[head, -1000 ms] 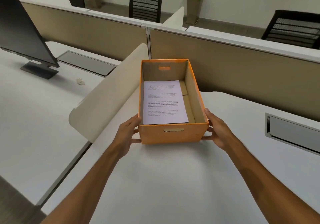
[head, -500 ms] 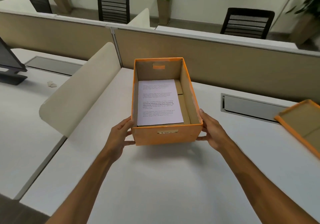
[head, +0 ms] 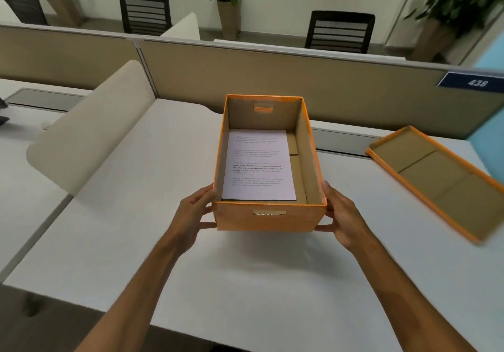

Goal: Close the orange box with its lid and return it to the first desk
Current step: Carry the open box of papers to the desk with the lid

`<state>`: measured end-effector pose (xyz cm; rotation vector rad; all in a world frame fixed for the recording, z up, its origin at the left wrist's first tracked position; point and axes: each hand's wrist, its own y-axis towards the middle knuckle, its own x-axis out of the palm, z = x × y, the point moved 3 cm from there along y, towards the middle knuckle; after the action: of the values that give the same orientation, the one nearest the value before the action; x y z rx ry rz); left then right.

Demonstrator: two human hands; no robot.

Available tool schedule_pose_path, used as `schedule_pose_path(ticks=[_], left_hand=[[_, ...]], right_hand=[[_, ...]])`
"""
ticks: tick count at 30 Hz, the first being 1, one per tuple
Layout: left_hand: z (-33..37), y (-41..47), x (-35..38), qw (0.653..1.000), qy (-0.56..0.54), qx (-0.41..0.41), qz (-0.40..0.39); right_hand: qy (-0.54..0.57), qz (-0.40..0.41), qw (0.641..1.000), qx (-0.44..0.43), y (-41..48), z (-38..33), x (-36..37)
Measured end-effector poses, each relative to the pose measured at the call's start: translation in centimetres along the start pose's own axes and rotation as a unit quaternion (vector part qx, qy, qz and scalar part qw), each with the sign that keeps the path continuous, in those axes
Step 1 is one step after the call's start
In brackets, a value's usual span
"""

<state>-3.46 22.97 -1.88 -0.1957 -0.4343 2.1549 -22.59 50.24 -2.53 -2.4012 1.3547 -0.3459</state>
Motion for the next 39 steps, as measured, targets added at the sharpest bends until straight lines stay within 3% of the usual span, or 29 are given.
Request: schedule_pose_path(ticks=[12,23,39], left_hand=[[-4.0,-5.9,1.9,0.996,0.003,-0.020,-0.087],[-8.5,-12.2,2.5,0.992,0.006,-0.030,-0.119],[-9.8,-14.1,3.7,0.993,-0.002,-0.051,-0.108]], right_hand=[[0.041,0.070,0.997,0.008,-10.2,5.7,-3.1],[0.051,0.124,0.991,0.028,-17.7,11.7,-3.4],[0.029,0.104,0.994,0.031,-19.1,13.1,-3.9]])
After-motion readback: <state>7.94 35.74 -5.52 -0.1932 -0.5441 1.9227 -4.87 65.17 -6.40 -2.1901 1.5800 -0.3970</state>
